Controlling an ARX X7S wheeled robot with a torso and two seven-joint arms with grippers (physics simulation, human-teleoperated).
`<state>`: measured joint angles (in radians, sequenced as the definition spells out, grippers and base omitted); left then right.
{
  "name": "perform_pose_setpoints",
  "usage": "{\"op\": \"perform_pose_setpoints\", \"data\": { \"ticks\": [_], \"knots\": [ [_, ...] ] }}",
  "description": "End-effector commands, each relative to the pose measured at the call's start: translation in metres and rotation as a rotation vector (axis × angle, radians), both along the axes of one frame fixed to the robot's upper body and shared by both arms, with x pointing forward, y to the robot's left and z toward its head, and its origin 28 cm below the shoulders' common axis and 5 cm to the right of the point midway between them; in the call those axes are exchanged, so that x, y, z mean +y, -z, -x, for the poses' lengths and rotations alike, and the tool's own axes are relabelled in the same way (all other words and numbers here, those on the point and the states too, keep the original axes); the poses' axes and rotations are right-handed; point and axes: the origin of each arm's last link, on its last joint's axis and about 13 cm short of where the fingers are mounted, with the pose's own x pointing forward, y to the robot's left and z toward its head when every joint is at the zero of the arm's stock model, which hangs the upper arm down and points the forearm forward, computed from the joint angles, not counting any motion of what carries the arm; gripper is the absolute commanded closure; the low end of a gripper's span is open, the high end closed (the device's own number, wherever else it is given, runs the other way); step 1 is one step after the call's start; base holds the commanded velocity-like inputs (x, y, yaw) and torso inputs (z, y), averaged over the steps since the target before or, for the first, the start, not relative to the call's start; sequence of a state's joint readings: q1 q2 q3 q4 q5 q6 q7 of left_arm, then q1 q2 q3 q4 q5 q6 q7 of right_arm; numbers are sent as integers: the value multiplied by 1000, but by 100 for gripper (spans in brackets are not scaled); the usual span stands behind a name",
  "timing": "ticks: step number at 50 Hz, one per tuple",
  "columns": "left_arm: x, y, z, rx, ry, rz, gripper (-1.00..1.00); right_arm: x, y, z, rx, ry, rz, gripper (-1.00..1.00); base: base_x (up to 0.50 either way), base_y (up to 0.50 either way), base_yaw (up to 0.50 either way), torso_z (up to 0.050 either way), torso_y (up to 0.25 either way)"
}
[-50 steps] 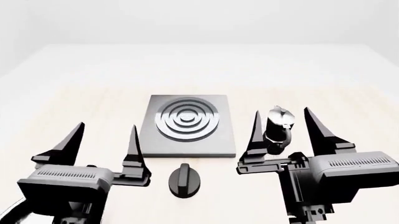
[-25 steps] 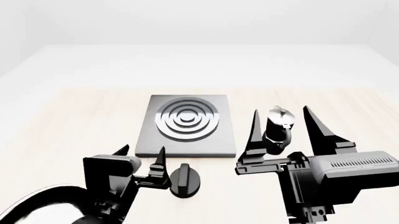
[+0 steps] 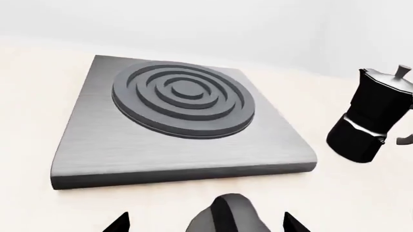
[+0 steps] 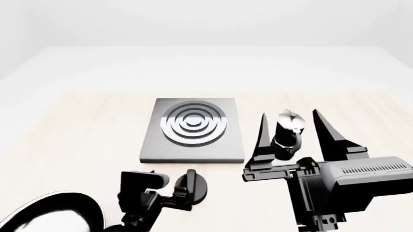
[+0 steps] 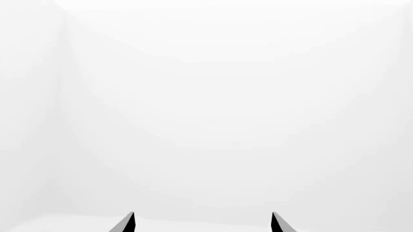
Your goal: Turn on the stove and put the moka pot on it.
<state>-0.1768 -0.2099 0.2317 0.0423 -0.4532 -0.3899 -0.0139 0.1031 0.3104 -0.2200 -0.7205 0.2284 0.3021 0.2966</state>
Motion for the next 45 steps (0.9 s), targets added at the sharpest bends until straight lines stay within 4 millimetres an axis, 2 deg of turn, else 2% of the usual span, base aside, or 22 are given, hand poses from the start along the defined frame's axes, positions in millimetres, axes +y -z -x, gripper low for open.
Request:
{"op": "perform_pose_setpoints", "data": {
  "ticks": [1, 6, 8, 12, 16, 17, 26, 28, 31, 37, 39, 45],
  "knots": [
    [-8, 15, -5, 60, 38, -12, -100, 1, -1, 1, 1, -6, 1, -100, 0, 0, 0, 0, 0],
    [-10, 19, -8, 76, 47, -18, -100, 1, 6, 1, 1, -5, 1, -100, 0, 0, 0, 0, 0],
    [-10, 21, -9, 79, 50, -20, -100, 1, -1, 1, 0, -7, 2, -100, 0, 0, 0, 0, 0],
    [-12, 22, -10, 83, 56, -14, -100, 1, -1, 1, 0, -7, 3, -100, 0, 0, 0, 0, 0],
    [-14, 26, -12, 93, 63, -11, -100, 1, 8, 1, 2, -8, 4, -100, 0, 0, 0, 0, 0],
    [-15, 26, -12, 93, 67, -9, -100, 1, 1, 1, 2, -9, 3, -100, 0, 0, 0, 0, 0],
    [-18, 28, -17, 99, 76, -8, -100, 1, 1, 0, 4, -10, 4, -100, 0, 0, 0, 0, 0],
    [-19, 28, -18, 99, 79, -9, -100, 1, 9, 1, 3, -10, 3, -100, 0, 0, 0, 0, 0],
    [-20, 28, -20, 100, 84, -6, -100, 1, 0, 1, 3, -10, 4, -100, 0, 0, 0, 0, 0],
    [-22, 30, -21, 107, 92, -5, -100, 1, 10, 1, 5, -11, 3, -100, 0, 0, 0, 0, 0],
    [-22, 32, -22, 110, 94, -6, -100, 1, 3, 1, 7, -13, 4, -100, 0, 0, 0, 0, 0],
    [-26, 33, -21, 117, 105, -1, -100, 1, 1, 1, 5, -14, 5, -100, 0, 0, 0, 0, 0]
  ]
}}
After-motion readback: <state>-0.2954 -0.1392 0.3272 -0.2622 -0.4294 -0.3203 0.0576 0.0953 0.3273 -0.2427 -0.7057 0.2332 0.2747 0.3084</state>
